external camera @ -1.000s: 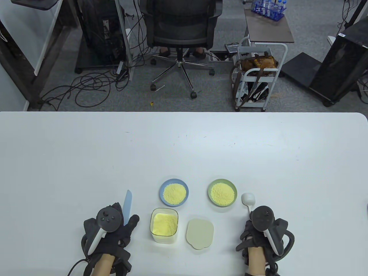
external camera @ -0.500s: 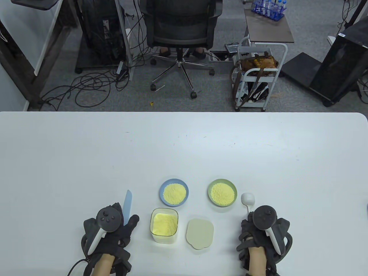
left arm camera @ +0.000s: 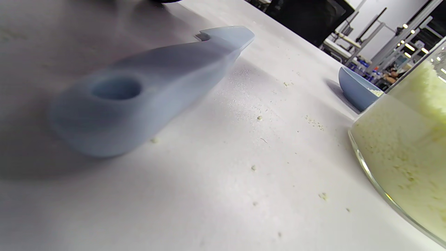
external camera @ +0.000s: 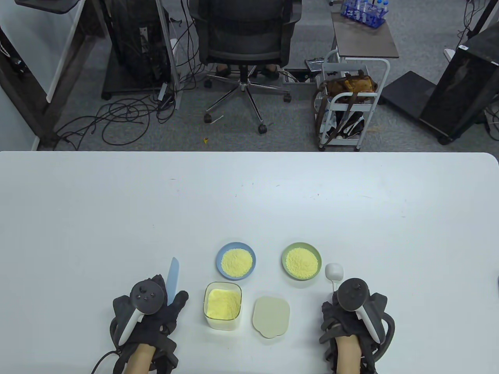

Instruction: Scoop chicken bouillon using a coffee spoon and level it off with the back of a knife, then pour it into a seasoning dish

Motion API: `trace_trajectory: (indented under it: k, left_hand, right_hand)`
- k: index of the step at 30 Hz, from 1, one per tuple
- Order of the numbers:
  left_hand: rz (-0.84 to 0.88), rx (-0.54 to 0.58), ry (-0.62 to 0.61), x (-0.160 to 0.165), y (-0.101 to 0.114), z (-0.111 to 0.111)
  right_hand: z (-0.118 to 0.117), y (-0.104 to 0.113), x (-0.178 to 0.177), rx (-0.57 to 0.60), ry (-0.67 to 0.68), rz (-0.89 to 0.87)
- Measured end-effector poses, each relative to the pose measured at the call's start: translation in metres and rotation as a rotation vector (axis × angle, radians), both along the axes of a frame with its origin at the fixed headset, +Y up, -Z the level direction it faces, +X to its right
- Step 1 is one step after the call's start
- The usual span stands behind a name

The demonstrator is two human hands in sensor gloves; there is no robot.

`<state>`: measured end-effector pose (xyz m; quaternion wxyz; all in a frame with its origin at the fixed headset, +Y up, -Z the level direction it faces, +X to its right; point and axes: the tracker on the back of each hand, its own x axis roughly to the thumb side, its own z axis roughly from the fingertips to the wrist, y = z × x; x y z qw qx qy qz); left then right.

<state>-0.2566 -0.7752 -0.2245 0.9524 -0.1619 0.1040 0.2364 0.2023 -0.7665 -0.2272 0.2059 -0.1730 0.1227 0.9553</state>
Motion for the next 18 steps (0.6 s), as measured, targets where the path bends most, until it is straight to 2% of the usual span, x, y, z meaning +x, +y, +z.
trace_trajectory:
  k: [12,18]
  left_hand:
    - [-0.002,0.001,-0.001,0.0,0.0,0.0]
    - [-0.003,0.001,0.0,0.0,0.0,0.0]
  right_hand:
    - [0.001,0.002,0.002,0.027,-0.032,0.01]
    - [0.006,0.015,0.002,0.137,-0.06,0.032]
